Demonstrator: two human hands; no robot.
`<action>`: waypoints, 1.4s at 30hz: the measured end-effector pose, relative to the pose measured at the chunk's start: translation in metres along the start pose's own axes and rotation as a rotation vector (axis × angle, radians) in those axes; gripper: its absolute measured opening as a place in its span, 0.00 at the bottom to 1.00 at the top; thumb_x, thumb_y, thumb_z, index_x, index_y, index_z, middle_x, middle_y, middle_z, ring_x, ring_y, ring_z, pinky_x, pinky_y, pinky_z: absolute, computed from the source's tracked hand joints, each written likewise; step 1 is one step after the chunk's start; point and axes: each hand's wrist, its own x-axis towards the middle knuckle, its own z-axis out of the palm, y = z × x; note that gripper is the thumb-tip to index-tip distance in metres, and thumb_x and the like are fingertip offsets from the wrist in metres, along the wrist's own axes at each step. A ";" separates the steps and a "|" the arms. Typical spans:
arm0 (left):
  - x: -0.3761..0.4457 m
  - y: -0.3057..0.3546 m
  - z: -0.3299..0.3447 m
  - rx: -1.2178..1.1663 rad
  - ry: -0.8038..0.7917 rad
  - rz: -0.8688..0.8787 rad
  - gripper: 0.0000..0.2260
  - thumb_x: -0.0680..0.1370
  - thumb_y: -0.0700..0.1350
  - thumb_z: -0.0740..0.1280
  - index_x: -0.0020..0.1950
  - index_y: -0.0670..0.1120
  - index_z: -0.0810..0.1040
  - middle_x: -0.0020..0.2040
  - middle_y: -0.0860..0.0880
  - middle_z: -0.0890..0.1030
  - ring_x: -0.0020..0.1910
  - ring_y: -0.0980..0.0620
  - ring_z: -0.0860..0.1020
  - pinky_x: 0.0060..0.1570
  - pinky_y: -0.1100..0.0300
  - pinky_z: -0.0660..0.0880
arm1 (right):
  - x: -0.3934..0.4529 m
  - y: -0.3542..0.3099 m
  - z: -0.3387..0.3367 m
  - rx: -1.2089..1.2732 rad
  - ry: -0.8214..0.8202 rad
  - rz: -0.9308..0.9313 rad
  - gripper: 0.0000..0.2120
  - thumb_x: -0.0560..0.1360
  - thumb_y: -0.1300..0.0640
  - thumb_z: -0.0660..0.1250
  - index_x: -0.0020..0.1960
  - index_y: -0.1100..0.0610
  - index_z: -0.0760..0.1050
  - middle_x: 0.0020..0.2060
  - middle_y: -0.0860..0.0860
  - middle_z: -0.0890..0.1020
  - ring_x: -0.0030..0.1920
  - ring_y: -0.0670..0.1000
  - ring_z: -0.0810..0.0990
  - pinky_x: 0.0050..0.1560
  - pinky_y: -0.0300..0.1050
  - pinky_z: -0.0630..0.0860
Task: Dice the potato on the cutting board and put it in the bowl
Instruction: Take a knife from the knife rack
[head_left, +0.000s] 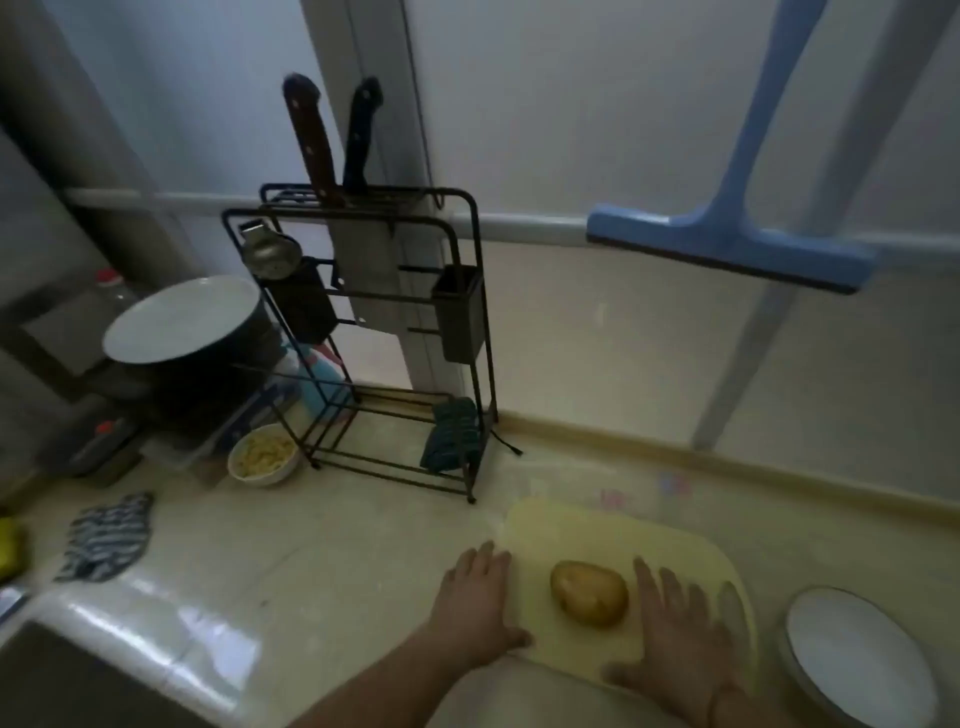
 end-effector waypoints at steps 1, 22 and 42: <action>0.001 0.002 0.007 -0.035 -0.012 -0.041 0.46 0.73 0.65 0.71 0.81 0.49 0.51 0.81 0.46 0.51 0.78 0.42 0.53 0.76 0.48 0.57 | 0.001 0.006 0.003 -0.002 -0.034 0.064 0.65 0.57 0.23 0.67 0.76 0.47 0.30 0.78 0.52 0.44 0.77 0.61 0.46 0.73 0.59 0.56; 0.013 0.000 0.039 -0.249 0.195 -0.083 0.39 0.74 0.69 0.60 0.73 0.42 0.69 0.73 0.41 0.68 0.72 0.41 0.66 0.70 0.58 0.59 | -0.013 0.026 0.040 0.210 0.185 0.186 0.51 0.60 0.27 0.65 0.77 0.49 0.56 0.75 0.51 0.58 0.74 0.58 0.55 0.72 0.53 0.57; 0.026 -0.009 0.037 -0.311 0.185 -0.452 0.26 0.73 0.52 0.75 0.67 0.45 0.72 0.63 0.45 0.74 0.63 0.44 0.74 0.59 0.52 0.72 | -0.020 0.019 0.030 0.333 0.232 0.481 0.51 0.61 0.40 0.78 0.72 0.60 0.57 0.65 0.59 0.68 0.65 0.59 0.68 0.62 0.49 0.69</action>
